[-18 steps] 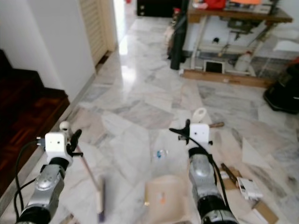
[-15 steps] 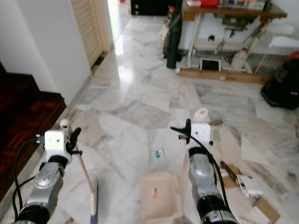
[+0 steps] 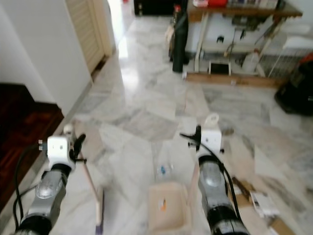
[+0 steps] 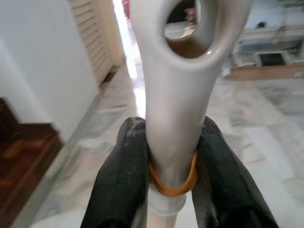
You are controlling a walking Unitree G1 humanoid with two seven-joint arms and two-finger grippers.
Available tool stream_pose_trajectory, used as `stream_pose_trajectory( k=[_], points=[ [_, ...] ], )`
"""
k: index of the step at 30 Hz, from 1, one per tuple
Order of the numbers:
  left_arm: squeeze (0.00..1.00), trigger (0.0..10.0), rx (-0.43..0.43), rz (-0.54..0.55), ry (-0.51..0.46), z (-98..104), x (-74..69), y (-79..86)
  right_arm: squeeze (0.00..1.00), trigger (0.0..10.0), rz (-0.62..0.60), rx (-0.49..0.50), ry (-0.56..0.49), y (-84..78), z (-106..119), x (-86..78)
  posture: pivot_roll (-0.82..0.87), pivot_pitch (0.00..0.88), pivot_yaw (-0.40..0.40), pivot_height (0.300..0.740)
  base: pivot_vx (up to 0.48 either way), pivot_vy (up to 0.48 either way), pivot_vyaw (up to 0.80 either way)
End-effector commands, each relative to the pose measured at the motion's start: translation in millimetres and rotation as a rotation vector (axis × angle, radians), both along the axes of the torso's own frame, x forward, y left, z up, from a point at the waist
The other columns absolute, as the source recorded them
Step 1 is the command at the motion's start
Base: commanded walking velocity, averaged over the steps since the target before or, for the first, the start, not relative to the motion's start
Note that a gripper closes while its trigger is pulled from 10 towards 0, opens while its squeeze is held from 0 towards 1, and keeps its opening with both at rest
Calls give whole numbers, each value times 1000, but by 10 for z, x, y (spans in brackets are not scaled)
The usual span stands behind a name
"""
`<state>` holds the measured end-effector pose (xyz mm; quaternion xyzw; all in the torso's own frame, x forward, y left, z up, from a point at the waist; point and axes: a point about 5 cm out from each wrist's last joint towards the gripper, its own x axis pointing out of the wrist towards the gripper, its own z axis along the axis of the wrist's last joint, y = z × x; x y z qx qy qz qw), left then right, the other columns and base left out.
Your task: Sweep floor
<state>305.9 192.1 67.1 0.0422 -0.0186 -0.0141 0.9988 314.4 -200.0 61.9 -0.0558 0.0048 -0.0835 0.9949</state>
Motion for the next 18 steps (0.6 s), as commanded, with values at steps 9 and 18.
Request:
stream_pose_trajectory(
  k=[9,18],
  points=[
    [0,10000,25,-5,-59,149,53,83,0,10000,6,-9,-49,50,114,74,49,0,56,740,340,0,0],
    [0,10000,19,-29,-41,127,47,69,0,10000,-23,-21,-26,-12,54,30,58,0,56,740,65,0,0]
  ],
)
